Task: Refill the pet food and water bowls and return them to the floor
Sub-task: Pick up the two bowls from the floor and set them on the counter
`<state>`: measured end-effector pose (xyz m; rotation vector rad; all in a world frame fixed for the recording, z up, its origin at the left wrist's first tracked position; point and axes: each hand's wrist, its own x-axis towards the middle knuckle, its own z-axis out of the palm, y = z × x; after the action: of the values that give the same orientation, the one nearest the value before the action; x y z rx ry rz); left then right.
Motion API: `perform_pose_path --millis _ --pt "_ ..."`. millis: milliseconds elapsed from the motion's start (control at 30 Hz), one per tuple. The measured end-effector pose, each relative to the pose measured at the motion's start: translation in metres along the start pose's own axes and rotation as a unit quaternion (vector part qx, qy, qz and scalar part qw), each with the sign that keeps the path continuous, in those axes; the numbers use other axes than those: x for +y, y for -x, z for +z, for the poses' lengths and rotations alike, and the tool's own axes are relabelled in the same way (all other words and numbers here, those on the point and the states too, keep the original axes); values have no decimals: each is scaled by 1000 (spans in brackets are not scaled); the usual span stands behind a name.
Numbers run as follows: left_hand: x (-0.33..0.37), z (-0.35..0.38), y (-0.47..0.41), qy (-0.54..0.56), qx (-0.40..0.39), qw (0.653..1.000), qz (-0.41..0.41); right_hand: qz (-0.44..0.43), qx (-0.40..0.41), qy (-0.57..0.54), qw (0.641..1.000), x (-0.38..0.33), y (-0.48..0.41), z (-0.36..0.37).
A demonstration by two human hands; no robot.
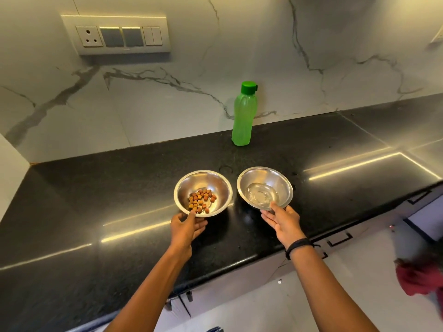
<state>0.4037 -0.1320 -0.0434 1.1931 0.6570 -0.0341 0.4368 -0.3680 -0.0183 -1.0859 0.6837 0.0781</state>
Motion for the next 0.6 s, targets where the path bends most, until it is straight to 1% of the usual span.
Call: perform_pose_path --millis 167,267,367,533,600 --pt "-4 -4 -1 -12 2 1000 10 -10 -10 10 1000 4 -1 -3" --pt "-5 -5 0 -10 13 1000 15 -17 -29 -5 999 7 3 -6" --pt "-4 -7 2 -13 24 1000 15 -11 -24 -17 1000 16 10 -6" --pt "0 -13 1 -32 70 997 18 15 -9 -4 1000 32 23 3" --pt "2 -16 0 -57 91 994 22 32 -10 13 999 36 25 8"
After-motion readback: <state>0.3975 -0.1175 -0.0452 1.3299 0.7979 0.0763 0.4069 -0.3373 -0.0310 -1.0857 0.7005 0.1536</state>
